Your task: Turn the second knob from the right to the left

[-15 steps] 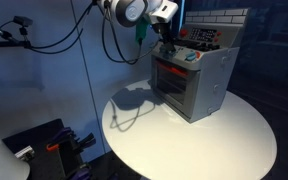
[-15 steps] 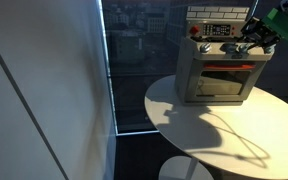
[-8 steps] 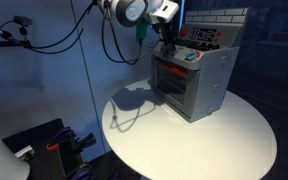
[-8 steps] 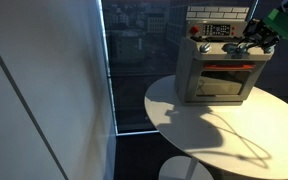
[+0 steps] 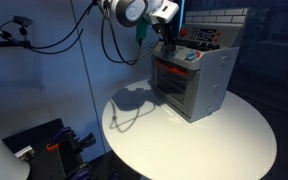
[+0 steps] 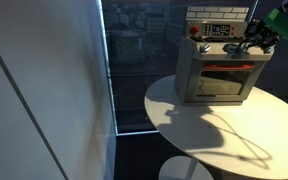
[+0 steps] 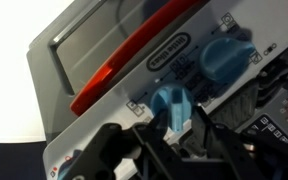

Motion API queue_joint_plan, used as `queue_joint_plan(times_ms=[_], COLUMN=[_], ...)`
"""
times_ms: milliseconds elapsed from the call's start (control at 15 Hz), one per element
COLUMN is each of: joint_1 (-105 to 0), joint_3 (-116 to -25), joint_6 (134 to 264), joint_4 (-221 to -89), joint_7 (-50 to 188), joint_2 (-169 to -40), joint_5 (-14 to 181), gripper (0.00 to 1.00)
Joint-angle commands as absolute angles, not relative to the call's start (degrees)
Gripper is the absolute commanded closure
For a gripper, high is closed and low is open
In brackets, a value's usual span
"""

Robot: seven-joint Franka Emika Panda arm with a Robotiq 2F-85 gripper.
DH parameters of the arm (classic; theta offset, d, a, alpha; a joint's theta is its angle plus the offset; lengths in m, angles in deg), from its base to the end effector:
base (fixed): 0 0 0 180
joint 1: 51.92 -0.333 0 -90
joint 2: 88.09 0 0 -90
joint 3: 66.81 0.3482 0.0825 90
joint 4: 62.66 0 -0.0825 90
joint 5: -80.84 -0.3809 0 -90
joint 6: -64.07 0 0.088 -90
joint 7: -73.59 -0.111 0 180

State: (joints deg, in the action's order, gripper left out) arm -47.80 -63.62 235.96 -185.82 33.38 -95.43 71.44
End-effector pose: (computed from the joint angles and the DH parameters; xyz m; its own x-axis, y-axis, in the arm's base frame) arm 0.6080 -0.0227 0.4574 0.4850 -0.7716 0.4117 -0.5704 -0.6359 -0.5199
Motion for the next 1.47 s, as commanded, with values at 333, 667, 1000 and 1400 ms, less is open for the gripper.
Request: queue_joint_plan(times_ms=[333,667,1000,1400], joint_1=[-49.91,-51.27,-52.36,-53.4], joint_3=[-66.28,-68.34,-69.88,-71.42], joint_6=[234.75,233.96,233.37,232.2], joint_4=[-185.97,-186.17,-186.12,-185.92], joint_7=[27.22,22.92,19.6,16.61], joint_2=[-94.43,-93.77,-93.43,-92.91], joint_5=[79.05,86.81,93.09,100.64], gripper=[0.9,0.9,0.9,0.9])
